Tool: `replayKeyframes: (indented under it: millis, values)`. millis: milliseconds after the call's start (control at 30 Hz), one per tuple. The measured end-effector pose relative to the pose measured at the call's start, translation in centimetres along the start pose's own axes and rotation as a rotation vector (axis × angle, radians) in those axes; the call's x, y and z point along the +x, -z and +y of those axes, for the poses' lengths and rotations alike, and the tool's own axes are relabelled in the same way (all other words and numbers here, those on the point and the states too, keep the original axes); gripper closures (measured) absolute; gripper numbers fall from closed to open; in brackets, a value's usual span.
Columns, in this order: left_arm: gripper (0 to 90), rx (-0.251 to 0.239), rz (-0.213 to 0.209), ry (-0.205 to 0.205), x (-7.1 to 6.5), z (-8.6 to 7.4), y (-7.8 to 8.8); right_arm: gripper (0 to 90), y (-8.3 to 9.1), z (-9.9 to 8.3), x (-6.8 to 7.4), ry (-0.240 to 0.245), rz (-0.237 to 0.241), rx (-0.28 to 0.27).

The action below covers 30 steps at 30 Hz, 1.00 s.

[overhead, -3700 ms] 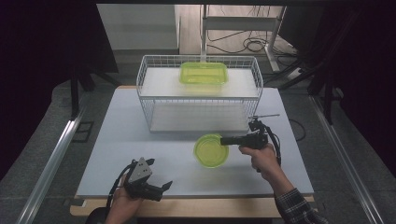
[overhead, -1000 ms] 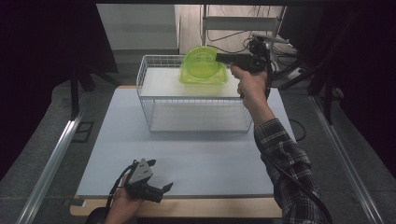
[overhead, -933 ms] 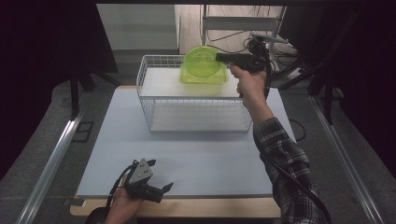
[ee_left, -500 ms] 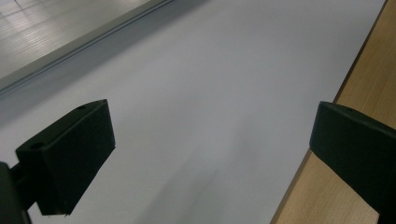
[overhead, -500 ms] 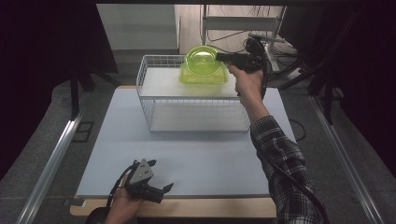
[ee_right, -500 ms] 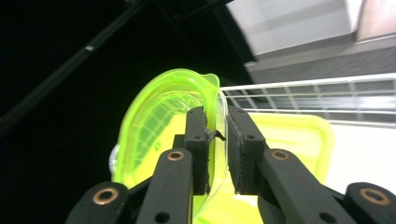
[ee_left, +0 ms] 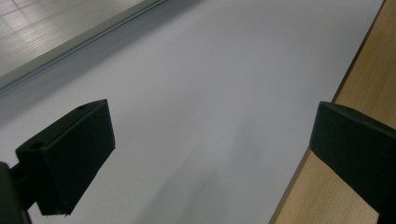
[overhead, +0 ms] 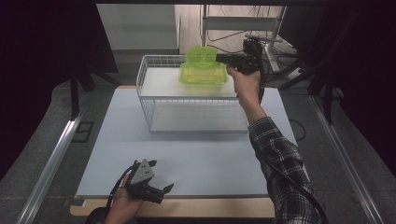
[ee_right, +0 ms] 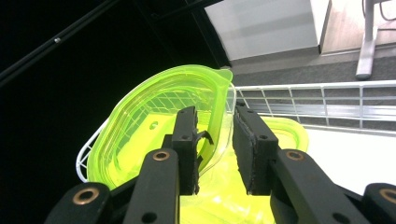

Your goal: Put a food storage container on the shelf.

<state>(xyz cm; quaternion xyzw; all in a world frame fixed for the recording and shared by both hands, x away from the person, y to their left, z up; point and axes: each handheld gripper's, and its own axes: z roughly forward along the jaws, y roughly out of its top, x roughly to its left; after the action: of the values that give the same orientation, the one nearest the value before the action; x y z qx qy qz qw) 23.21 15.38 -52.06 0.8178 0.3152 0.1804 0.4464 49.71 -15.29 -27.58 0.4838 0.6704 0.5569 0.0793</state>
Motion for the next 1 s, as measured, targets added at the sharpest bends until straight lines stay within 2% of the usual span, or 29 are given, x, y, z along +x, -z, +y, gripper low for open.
replayKeyframes:
  millis: [167,367,567,933,1000]
  values:
    - [0.0,0.001,0.0,-0.002,0.0,0.0,0.0,61.2,0.1,0.0,0.3,0.019,0.003,-0.002]
    - [0.0,0.006,0.0,-0.008,-0.1,0.0,-0.1,46.4,0.2,-0.2,0.2,0.052,0.021,0.013]
    - [0.0,0.009,0.001,-0.011,-0.1,0.0,-0.1,35.8,0.6,-0.4,0.0,0.086,0.034,0.02]
    - [0.0,0.007,0.001,-0.008,-0.1,0.0,-0.1,28.3,1.7,-1.1,0.2,0.16,0.053,0.032]
    - [0.0,0.014,-0.008,0.007,0.0,0.0,-0.1,27.0,1.9,-1.3,0.2,0.175,0.057,0.037]
